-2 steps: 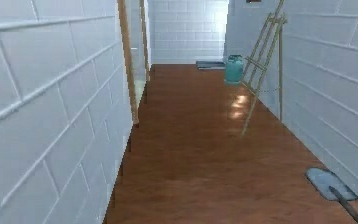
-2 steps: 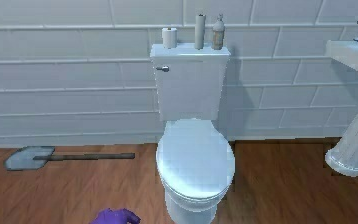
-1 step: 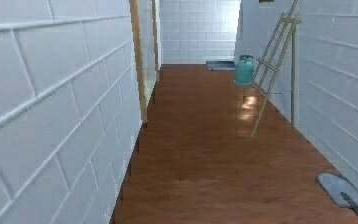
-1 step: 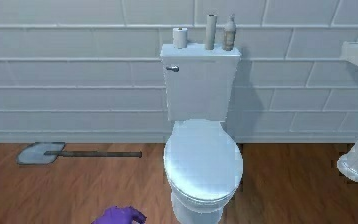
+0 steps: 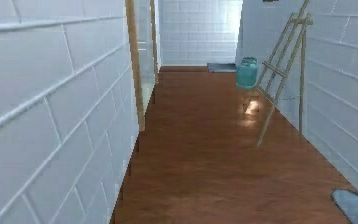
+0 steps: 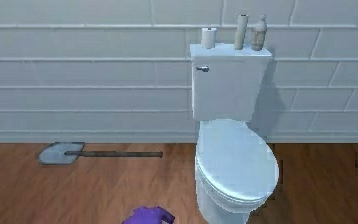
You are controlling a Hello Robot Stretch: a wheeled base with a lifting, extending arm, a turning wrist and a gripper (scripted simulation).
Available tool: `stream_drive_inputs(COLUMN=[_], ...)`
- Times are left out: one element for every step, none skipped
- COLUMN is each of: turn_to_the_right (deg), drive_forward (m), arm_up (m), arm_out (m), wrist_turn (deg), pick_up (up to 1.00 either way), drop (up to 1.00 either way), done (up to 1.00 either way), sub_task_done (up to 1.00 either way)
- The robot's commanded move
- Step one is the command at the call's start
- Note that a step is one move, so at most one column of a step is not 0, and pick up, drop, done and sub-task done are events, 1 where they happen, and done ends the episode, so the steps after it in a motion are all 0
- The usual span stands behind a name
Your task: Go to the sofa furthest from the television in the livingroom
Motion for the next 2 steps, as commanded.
stream_drive_inputs(turn_to_the_right=[6.0, 0.0], drive_forward=[0.00, 1.00], arm_up=[0.00, 0.00], arm_out=[0.00, 0.00], wrist_turn=[0.0, 0.0], pick_up=[0.00, 0.00], drop=[0.00, 0.00], done=[0.00, 0.00], sub_task_done=[0.00, 0.00])
